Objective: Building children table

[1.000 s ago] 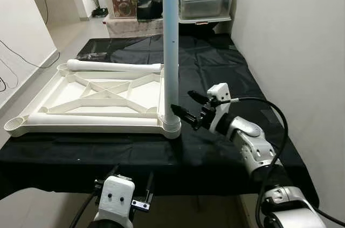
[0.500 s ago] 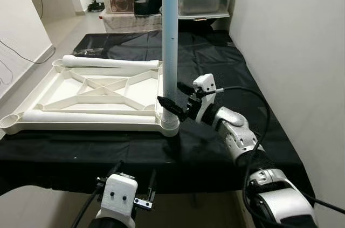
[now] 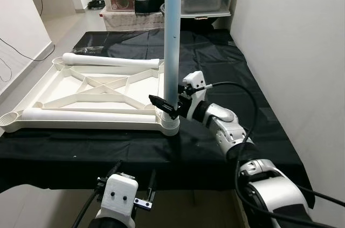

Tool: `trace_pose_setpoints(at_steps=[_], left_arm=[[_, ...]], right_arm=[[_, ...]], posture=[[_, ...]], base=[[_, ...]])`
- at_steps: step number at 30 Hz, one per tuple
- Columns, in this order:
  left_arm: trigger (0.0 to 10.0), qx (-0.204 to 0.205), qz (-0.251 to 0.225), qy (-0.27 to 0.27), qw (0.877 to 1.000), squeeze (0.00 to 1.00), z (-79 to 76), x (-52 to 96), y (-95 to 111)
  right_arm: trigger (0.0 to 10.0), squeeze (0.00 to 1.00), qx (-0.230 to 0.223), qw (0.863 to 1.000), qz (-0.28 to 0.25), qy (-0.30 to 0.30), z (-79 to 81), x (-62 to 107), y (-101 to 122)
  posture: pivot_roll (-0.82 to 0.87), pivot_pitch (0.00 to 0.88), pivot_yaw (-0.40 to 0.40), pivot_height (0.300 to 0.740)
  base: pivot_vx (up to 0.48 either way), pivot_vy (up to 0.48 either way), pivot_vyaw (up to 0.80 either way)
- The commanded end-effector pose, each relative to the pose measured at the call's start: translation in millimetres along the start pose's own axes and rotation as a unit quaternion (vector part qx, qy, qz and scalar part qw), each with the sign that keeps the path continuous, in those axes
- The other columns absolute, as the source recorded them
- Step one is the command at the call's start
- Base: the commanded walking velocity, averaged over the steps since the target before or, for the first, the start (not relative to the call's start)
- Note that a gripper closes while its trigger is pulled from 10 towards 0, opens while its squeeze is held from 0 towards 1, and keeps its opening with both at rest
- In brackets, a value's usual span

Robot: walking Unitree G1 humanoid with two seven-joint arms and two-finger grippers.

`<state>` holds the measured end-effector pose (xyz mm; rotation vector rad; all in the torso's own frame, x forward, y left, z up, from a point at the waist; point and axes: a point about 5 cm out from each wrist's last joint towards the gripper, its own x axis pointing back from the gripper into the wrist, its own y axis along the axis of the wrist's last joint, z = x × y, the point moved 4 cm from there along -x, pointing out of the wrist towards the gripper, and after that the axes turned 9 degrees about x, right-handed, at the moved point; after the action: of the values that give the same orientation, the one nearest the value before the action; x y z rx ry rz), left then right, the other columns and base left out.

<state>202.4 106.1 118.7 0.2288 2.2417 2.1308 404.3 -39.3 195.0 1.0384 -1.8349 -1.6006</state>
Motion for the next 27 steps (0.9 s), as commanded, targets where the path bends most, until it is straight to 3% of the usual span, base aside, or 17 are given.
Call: trace_pose_setpoints(at_steps=[1, 27], left_arm=[[10.0, -0.004, 0.008, 0.005, 1.0, 0.0, 0.6, 1.3, -1.7], [10.0, -0.006, 0.007, 0.005, 1.0, 0.0, -0.7, 0.6, -1.6]], right_arm=[[10.0, 0.0, 0.004, 1.0, -0.003, 0.005, 2.9, -4.8, 2.3], [10.0, 0.0, -0.004, 1.0, 0.009, -0.02, -2.6, -15.6, 5.2]], posture=[[0.1, 0.079, -0.026, 0.74], [0.1, 0.082, -0.032, 0.74]], base=[[0.0, 0.0, 0.0], [0.0, 0.0, 0.0]])
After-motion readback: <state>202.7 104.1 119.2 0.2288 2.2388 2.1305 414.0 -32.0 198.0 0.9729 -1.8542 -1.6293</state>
